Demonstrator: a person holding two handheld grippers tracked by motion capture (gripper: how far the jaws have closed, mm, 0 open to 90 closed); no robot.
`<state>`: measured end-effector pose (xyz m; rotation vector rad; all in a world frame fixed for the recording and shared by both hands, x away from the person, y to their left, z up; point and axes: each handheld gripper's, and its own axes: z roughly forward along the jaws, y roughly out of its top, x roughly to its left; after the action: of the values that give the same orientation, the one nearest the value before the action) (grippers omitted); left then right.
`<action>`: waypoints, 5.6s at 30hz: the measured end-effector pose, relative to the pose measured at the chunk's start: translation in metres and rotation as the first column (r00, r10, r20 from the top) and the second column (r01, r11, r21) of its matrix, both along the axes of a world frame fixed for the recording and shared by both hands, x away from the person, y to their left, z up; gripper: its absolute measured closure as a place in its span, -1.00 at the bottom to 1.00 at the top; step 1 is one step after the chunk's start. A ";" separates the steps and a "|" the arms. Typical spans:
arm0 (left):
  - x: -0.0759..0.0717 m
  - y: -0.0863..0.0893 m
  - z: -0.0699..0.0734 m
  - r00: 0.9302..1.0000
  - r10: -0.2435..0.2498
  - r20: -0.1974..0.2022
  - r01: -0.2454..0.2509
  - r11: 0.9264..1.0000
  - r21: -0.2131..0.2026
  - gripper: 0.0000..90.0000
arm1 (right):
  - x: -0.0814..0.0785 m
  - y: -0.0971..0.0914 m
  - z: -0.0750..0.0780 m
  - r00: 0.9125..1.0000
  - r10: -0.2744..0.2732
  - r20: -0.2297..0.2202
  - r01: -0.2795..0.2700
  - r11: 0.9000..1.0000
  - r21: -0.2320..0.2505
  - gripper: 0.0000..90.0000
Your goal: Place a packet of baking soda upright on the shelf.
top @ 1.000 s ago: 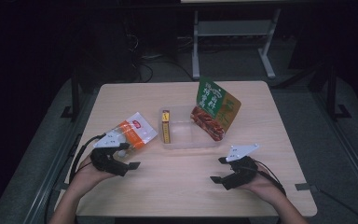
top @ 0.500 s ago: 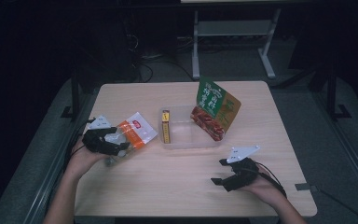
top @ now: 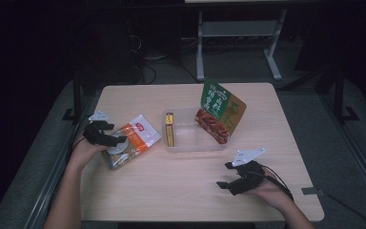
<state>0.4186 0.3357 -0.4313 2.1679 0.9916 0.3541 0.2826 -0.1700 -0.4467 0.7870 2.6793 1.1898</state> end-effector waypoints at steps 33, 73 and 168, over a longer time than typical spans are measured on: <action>0.012 0.020 -0.026 0.983 -0.081 -0.165 0.064 0.992 -0.105 0.83 | 0.003 -0.003 -0.001 1.000 -0.003 -0.011 0.003 1.000 -0.007 -0.48; -0.079 0.010 0.073 0.994 -0.028 0.105 0.057 0.957 -0.284 1.00 | 0.010 0.000 0.002 0.991 -0.121 -0.061 0.120 0.993 -0.014 -0.56; -0.133 -0.124 0.028 0.927 -0.367 0.079 0.375 0.902 -0.214 -0.46 | 0.020 0.041 0.082 0.957 0.278 0.078 -0.282 0.840 0.464 1.00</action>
<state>0.2854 0.2122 -0.4037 2.0736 0.5466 0.0923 0.3025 -0.1286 -0.3648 0.4302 2.5852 1.9614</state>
